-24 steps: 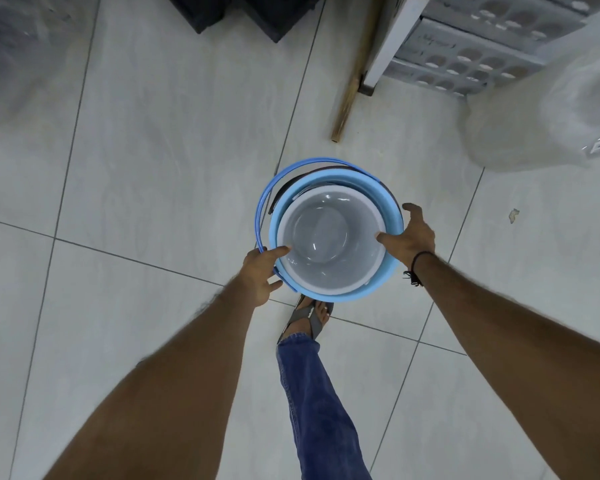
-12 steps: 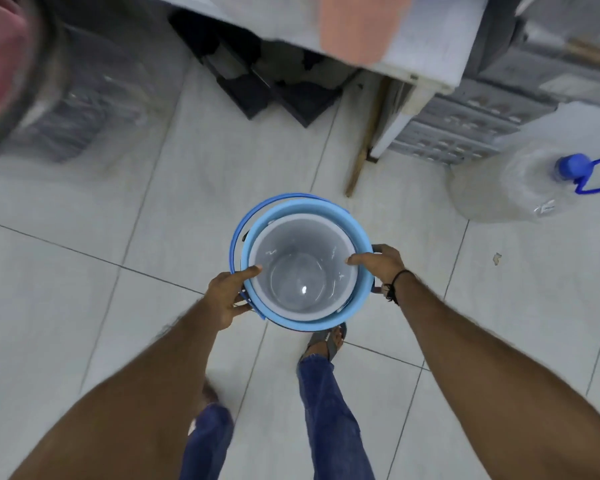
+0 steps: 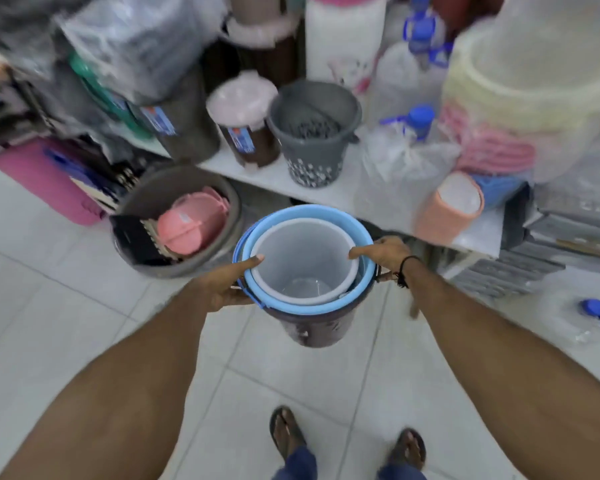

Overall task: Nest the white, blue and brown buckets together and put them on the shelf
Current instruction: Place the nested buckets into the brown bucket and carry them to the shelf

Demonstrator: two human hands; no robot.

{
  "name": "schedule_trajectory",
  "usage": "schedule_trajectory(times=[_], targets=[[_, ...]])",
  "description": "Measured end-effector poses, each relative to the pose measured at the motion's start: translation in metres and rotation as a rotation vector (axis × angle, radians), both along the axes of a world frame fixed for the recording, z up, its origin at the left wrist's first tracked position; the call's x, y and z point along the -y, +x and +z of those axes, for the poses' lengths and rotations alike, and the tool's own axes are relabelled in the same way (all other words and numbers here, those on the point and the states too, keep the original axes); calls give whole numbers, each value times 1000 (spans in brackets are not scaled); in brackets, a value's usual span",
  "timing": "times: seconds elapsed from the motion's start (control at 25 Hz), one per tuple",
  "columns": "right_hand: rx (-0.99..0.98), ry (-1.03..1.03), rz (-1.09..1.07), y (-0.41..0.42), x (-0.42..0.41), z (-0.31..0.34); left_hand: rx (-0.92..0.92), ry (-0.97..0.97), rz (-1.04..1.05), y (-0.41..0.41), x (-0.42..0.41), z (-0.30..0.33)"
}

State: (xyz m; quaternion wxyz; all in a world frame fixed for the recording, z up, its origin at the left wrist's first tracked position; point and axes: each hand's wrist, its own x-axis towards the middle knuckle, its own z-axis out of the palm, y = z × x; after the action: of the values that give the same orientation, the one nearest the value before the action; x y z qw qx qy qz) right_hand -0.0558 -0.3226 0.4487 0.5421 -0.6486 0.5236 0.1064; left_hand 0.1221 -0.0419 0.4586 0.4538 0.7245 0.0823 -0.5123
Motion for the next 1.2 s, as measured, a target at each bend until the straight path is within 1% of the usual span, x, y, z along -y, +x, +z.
schedule_trajectory(times=[0.16, 0.28, 0.48, 0.6, 0.68, 0.76, 0.84, 0.92, 1.04, 1.2], targets=[[114, -95, 42, 98, -8, 96, 186, -102, 54, 98, -4, 97], [213, -148, 5, 158, 7, 166, 322, -191, 102, 155, 17, 164], [387, -376, -80, 222, 75, 257, 483, -360, 148, 224, 97, 254], [420, -483, -133, 250, 134, 281, 523, -425, 128, 263, 162, 275], [428, -513, -176, 271, 177, 280, 516, -420, 105, 290, 210, 270], [408, -515, -191, 290, 210, 264, 504, -379, 102, 313, 247, 252], [365, -467, -200, 306, 239, 234, 481, -327, 86, 335, 280, 223], [300, -374, -212, 318, 262, 196, 455, -262, 48, 354, 307, 185], [202, -268, -217, 329, 273, 140, 384, -135, -24, 368, 322, 127], [65, -173, -200, 335, 265, 69, 301, 35, -82, 377, 325, 71]])
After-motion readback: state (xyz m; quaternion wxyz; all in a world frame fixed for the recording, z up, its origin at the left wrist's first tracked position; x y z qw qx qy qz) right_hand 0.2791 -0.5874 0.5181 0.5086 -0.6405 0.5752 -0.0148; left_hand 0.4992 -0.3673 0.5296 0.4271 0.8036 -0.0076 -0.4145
